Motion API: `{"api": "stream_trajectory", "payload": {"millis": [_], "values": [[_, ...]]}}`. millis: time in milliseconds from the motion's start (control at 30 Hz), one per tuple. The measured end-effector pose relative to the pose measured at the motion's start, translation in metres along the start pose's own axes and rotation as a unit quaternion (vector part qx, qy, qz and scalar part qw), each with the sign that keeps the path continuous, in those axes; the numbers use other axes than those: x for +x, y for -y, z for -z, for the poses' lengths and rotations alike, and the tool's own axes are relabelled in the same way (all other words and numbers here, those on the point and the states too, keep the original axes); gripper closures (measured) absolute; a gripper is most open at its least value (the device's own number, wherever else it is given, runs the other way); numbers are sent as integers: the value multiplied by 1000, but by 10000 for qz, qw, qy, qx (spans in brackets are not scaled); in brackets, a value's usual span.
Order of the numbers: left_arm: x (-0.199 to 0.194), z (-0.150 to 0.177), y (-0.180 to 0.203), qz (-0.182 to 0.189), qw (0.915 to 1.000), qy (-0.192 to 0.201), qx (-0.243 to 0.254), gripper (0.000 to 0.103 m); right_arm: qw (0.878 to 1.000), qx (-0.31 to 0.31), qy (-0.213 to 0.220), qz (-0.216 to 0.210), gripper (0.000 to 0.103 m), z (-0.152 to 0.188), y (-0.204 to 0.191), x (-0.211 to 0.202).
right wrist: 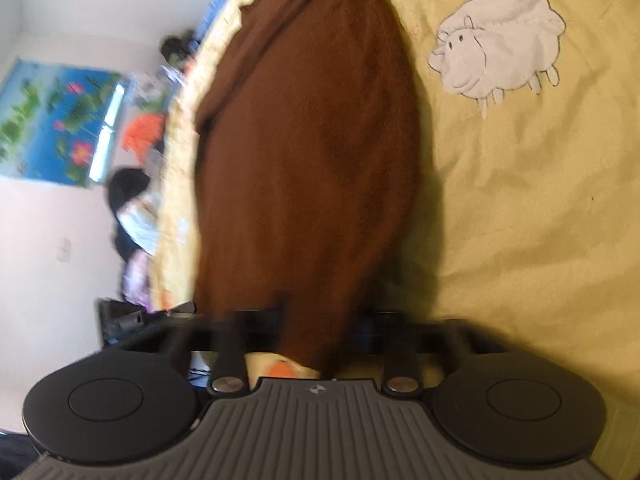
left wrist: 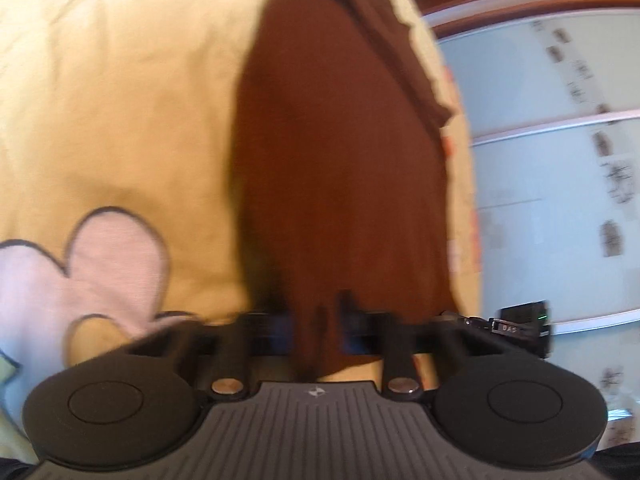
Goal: Fold small clothes
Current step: 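Lift the hem with both grippers and fold it over toward the collar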
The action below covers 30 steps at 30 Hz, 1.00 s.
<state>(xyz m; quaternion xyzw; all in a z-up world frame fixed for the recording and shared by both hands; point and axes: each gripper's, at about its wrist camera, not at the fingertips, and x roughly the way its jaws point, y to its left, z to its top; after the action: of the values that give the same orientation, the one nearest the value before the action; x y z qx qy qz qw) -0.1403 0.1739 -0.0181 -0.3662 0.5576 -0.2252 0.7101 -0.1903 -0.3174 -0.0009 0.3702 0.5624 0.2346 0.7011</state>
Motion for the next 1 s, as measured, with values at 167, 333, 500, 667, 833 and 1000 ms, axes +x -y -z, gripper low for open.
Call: {"api": "stream_trajectory", "payload": {"millis": [167, 333, 500, 667, 833, 1000], "values": [[-2, -5, 9, -60, 9999, 59, 106, 98, 9996, -75, 195, -207, 89, -1, -1, -3], [-16, -52, 47, 557, 9943, 583, 694, 98, 9939, -340, 622, -849, 89, -38, -25, -12], [-4, -160, 87, 953, 9787, 1471, 1065, 98, 9818, -730, 1218, -1262, 89, -127, -46, -11], [40, -281, 106, 848, 9746, 1881, 875, 98, 9732, -337, 1786, -1413, 89, -250, -38, 9], [88, -364, 109, 213, 9694, 2337, 724, 95, 9689, 284, 2150, -1194, 70, -355, -23, 58], [89, -380, 90, -75, 9685, 2487, -130, 45, 9461, 1007, 2868, -1115, 19, -374, -2, 76]]}}
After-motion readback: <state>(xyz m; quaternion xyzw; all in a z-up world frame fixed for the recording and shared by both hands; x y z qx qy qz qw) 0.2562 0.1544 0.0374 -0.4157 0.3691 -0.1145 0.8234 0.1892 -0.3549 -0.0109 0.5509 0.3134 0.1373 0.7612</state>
